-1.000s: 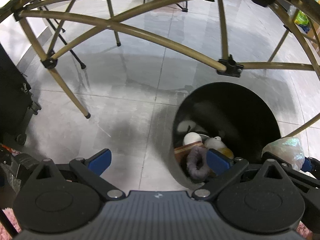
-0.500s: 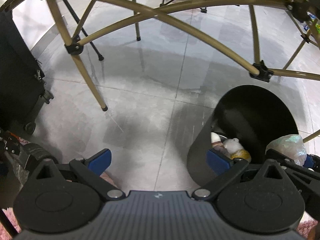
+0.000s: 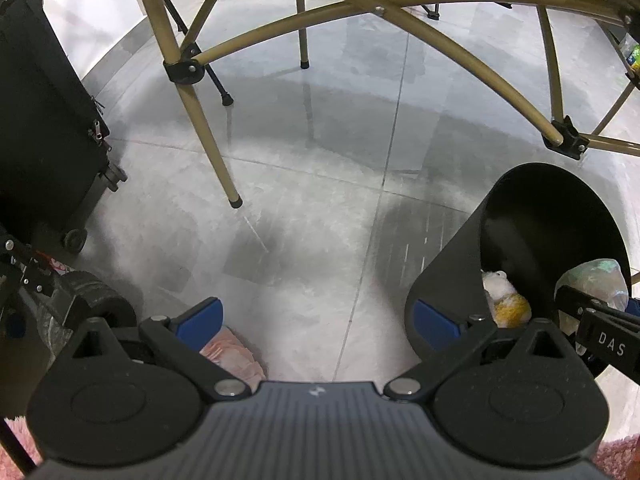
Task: Collect trash
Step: 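Move the right gripper over the bin and release the plastic bag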
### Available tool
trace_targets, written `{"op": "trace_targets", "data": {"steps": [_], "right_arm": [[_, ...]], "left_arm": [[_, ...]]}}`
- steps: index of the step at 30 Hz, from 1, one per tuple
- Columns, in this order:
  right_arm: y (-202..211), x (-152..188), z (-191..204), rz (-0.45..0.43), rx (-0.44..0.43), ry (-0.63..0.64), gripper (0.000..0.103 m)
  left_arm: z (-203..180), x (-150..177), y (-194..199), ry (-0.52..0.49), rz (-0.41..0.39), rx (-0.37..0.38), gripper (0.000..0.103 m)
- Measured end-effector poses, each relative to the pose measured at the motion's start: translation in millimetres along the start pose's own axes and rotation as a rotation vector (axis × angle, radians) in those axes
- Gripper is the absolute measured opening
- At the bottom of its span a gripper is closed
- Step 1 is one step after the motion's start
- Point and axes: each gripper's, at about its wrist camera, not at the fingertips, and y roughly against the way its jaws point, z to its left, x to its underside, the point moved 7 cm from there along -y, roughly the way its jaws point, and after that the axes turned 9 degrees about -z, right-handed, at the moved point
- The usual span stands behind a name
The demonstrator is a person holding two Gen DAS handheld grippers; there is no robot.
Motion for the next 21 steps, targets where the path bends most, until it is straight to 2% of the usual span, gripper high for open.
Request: {"op": "trace_targets", "data": {"steps": [12,14,15,16,17,18,21], "right_arm": [[-8.6,2.9,2.6,0.024,0.008,0.009,0.046],[-8.4,3.0,2.5,0.027,0.004,0.004,0.053],[-8.7,3.0,2.3,0.03,0.003,0.001,0.067],[-9.3,3.3,1.7,0.034,0.004,-0.001,0.09],[-10.0,3.7,1.4,0.037,0.009,0.001,0.1],[-10.0,3.8,0.9,0.035,0.017,0.007,0.103],[-10.3,5.0,0.0,0.041,0.018,0.007,0.103]], "left_arm": [[2.1,0.5,-0.5,0.001,0.002,0.006,0.103],[1.9,0.8,-1.1,0.0,0.002,0.005,0.103],[1.9,1.1,-1.4,-0.001,0.003,0.005,0.103],[1.5,1.9,-1.6,-0.001,0.003,0.004,0.103],[1.4,2.1,-1.6,-0.002,0.004,0.004,0.103],[1.4,2.3,-1.8,-0.002,0.004,0.004,0.103],[0.6,2.4,-2.1,-0.005,0.003,0.004,0.103]]}}
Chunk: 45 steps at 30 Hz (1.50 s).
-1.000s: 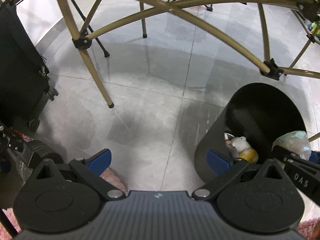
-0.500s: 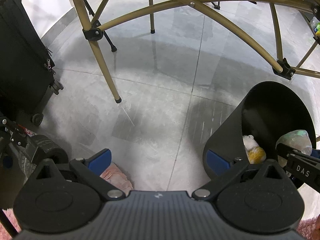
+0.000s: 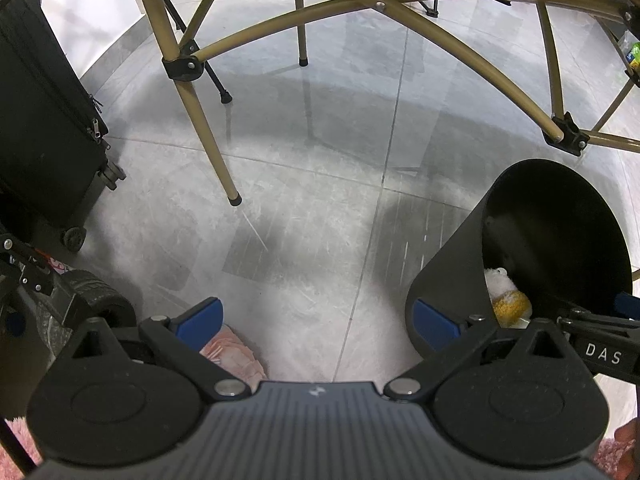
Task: Collect trash
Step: 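Move the right gripper over the bin and release the plastic bag, then raise both tools back toward the pouch and scrunchie on the table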
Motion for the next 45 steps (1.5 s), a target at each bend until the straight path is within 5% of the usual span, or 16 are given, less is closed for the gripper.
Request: {"op": "trace_targets", "data": {"steps": [28,45], "right_arm": [[12.7,-4.1,-6.6,-0.032,-0.008,-0.013,0.103],[74.9,-35.0,-16.5,-0.245,-0.012,0.006,0.103]], "left_arm": [[-12.4,-4.1,10.5,-0.033,-0.038,0.018,0.103],[-27.8,-32.4,74.6,-0.05,-0.292,0.056,0.103]]}}
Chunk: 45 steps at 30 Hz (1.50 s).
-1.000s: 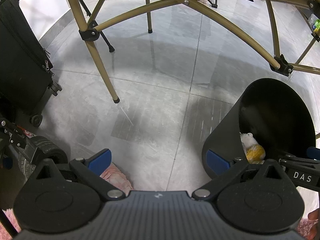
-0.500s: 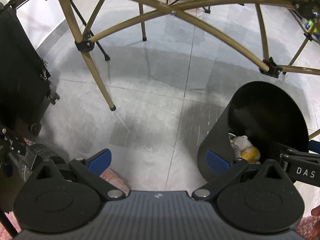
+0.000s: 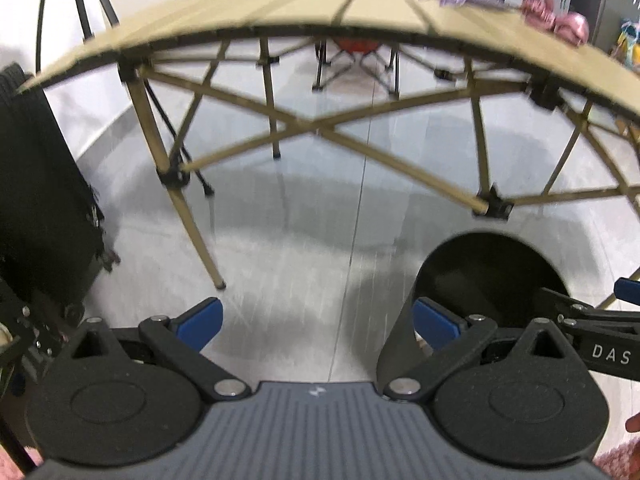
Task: Collect trash
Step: 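Raise both tools back toward the pouch and scrunchie on the table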
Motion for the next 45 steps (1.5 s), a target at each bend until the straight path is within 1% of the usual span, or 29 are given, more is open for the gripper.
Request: {"op": "trace_targets", "data": {"steps": [2,5,8,12,16,20,24,29,36,38,45], "right_arm": [[9.9,-7.7,-2.7,-0.035,0.008,0.007,0.103],[23.1,-18.2,-6.8,-0.087,0.013,0.005,0.103],[36.7,-30.5,-11.3,-0.149,0.009,0.004,0.103],[61.0,-49.0,-15.6,-0.261,0.003,0.016,0.103],[83.1,-67.9,-22.2,-0.375,0.014,0.028,0.103],[98.9,-87.9,-31.3,-0.462,0.006,0.017,0.103],[112.1,-110.1,-40.2,-0.549,0.018,0.034,0.103],[117.2,-133.6,-53.7,-0.615,0.031,0.026,0.103],[113.8,-167.7,-76.2,-0.691,0.08,-0.013,0.103],[109.7,-176.8,-81.8,-0.703,0.091,-0.023,0.103],[80.6,-214.9,-99.0,-0.696,0.075,-0.049,0.103]], "left_arm": [[-1.5,-8.2,8.1,0.005,-0.052,-0.001,0.103],[-4.5,-18.6,17.5,0.02,-0.1,0.018,0.103],[-9.2,-30.7,29.4,0.017,-0.166,0.024,0.103],[-13.2,-51.2,46.1,0.03,-0.264,0.031,0.103],[-20.8,-72.0,59.5,0.027,-0.34,0.039,0.103],[-32.0,-94.3,64.6,0.018,-0.393,0.045,0.103],[-42.6,-111.5,67.4,0.018,-0.428,0.056,0.103],[-55.0,-134.5,68.2,0.019,-0.474,0.068,0.103],[-66.9,-169.7,63.9,0.022,-0.526,0.082,0.103],[-69.4,-178.9,60.4,0.031,-0.532,0.091,0.103],[-82.8,-215.5,40.8,0.028,-0.538,0.097,0.103]]}}
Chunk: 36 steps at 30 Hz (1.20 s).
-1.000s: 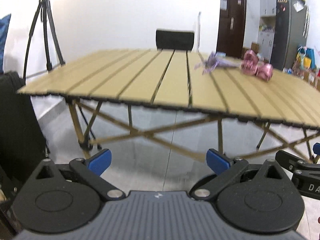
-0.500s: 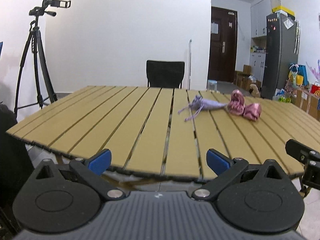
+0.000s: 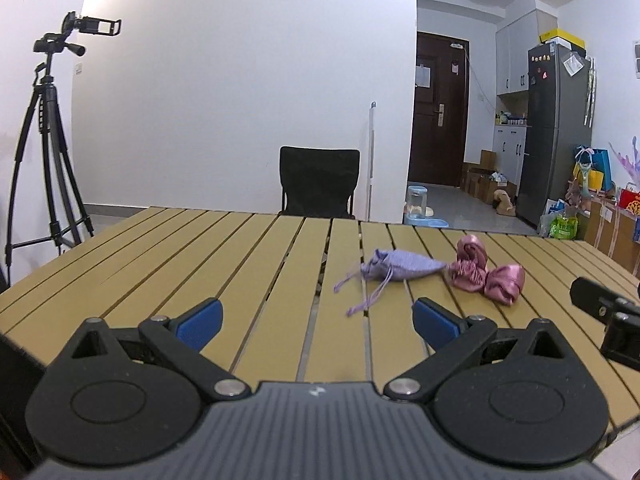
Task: Collect trash
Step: 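Raise both tools back toward the pouch and scrunchie on the table, then grasp the lavender pouch with the left gripper while right grasps the pink scrunchie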
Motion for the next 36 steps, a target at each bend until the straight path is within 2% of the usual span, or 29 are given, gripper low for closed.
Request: {"op": "trace_targets", "data": {"steps": [6,12,23,31,36], "right_arm": [[-40.1,0.8,-7.3,0.023,0.011,-0.022,0.103],[-91.9,7.7,-22.5,0.084,0.013,-0.07,0.103],[-187.2,15.5,-21.0,0.208,0.0,0.017,0.103],[-253.8,41.0,-16.3,0.386,-0.037,0.043,0.103],[-276.0,62.0,-14.3,0.447,-0.039,0.024,0.099]], "left_arm": [[-11.7,-11.9,-33.8,-0.009,0.003,0.012,0.103],[-19.2,-14.8,-71.7,0.001,0.032,0.024,0.103],[-28.0,-5.9,-130.1,0.02,0.086,0.029,0.103],[-32.9,-7.3,-159.3,0.032,0.132,0.039,0.103],[-41.7,-9.9,-174.8,-0.004,0.15,0.056,0.103]]}}
